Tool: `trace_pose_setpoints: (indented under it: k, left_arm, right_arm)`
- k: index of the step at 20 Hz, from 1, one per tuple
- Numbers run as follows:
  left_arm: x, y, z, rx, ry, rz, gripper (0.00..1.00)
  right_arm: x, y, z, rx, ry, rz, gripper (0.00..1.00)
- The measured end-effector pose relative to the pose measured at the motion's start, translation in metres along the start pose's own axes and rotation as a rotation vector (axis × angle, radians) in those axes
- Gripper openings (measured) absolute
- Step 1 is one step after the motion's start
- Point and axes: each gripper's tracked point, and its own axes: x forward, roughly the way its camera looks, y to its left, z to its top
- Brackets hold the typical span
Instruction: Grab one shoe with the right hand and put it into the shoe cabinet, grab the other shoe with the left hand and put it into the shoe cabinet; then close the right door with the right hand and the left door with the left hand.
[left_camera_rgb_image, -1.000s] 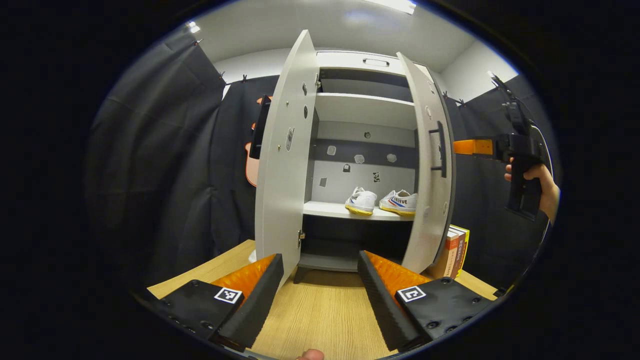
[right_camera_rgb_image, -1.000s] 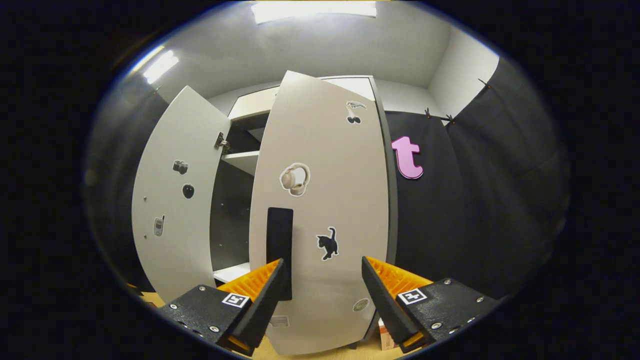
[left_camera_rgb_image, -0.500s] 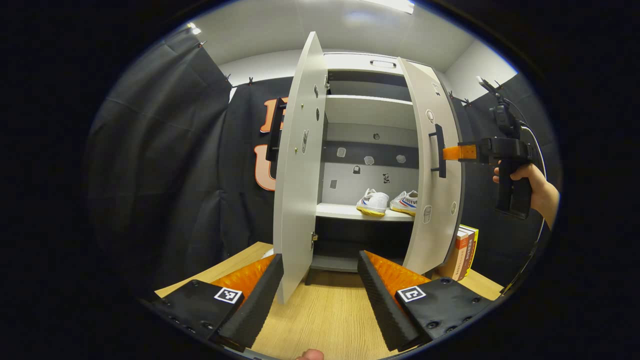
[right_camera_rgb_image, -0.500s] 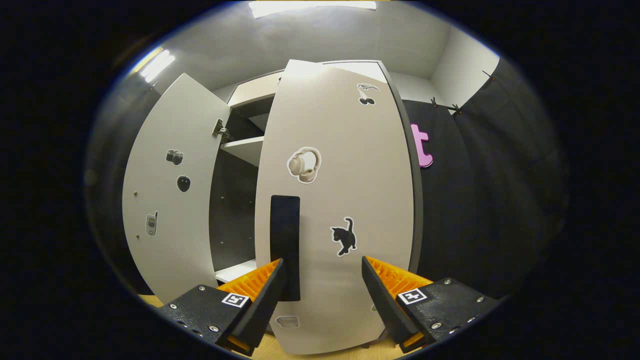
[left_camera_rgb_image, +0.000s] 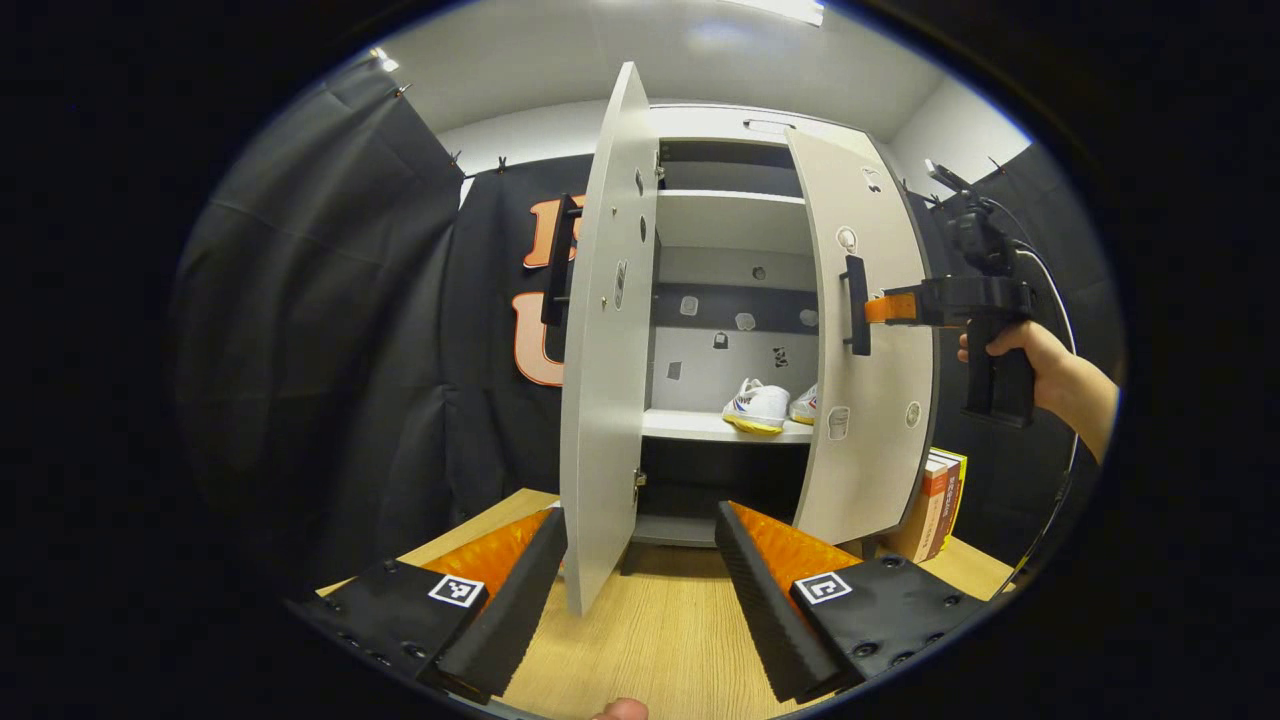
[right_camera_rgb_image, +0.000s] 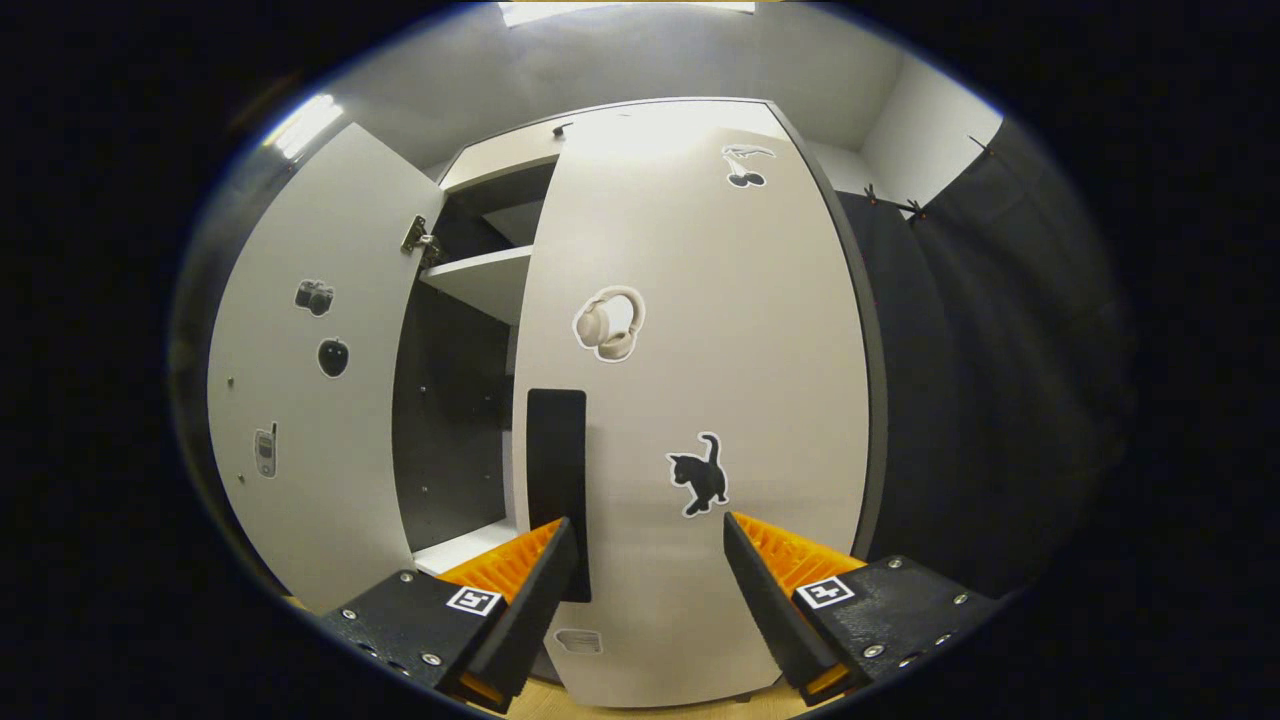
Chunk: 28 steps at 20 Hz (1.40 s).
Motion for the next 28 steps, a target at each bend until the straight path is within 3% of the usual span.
trace_pose_setpoints:
  k: [15,20,28]
  left_arm:
    - [0.001,-0.001,0.004,-0.012,-0.010,-0.010,0.97]
    - [0.001,-0.007,0.006,-0.020,-0.010,-0.022,0.97]
    - [0.006,-0.030,0.012,-0.021,-0.012,-0.067,0.97]
  right_arm:
    - [0.008,-0.004,0.000,0.020,-0.022,-0.035,0.92]
    - [-0.046,-0.013,0.011,0.031,-0.051,-0.036,0.92]
    - [-0.154,-0.038,-0.009,0.042,-0.069,-0.093,0.92]
